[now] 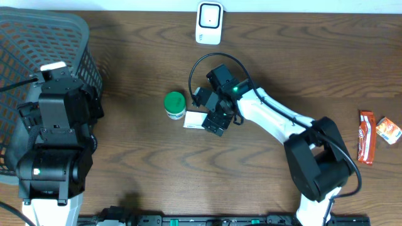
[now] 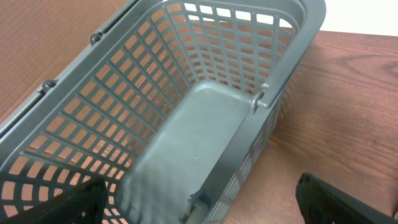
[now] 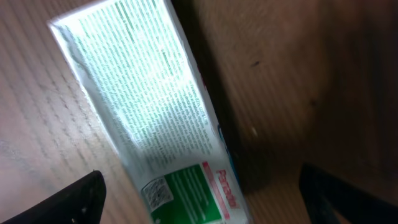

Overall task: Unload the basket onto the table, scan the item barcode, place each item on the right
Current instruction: 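Lower the right gripper onto the medicine box and grasp it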

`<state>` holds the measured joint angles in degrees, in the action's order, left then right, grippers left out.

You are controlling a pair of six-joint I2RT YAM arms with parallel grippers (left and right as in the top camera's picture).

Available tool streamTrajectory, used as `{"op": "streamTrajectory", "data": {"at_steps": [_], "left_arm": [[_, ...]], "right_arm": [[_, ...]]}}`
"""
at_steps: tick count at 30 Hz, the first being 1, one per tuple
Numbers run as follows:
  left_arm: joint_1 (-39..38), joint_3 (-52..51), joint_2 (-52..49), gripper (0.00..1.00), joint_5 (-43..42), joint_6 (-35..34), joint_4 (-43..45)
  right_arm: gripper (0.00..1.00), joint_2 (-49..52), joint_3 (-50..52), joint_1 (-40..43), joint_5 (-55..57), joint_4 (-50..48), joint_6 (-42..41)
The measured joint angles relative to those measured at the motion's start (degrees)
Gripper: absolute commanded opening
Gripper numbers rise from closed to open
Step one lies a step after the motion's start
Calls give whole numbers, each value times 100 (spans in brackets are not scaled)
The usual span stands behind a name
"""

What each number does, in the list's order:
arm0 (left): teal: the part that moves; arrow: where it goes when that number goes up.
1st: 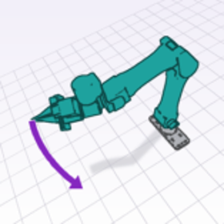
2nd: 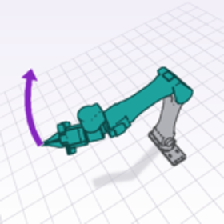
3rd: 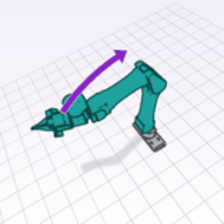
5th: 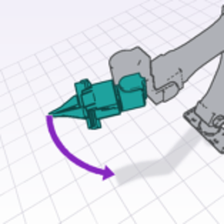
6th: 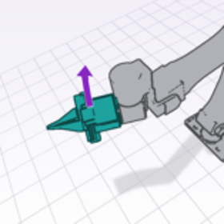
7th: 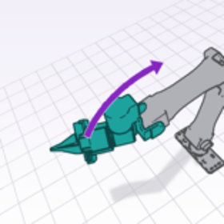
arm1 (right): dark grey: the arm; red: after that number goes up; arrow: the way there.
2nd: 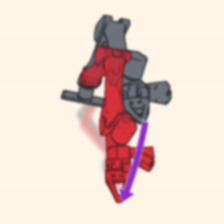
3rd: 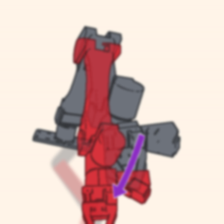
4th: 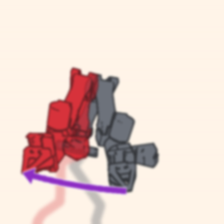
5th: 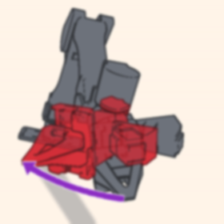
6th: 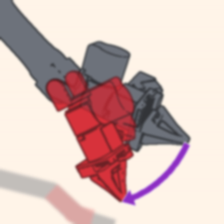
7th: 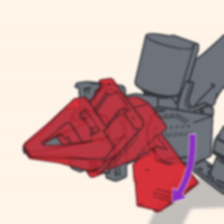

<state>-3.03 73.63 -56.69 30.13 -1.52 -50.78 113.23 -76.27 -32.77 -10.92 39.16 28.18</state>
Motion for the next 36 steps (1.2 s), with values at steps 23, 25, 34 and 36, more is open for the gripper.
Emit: {"op": "streamTrajectory", "data": {"at_steps": [23,25,34,36], "left_arm": [[0,0,0,96,0,0,-4],[0,0,0,96,0,0,-2],[0,0,0,96,0,0,0],[0,0,0,96,0,0,0]], "right_arm": [[13,507,-433,229,-1104,1268,-79],[11,518,-610,302,-1281,1609,-90],[15,271,-1655,892,-2726,3460,203],[15,107,-1670,999,-3010,3797,249]]}}
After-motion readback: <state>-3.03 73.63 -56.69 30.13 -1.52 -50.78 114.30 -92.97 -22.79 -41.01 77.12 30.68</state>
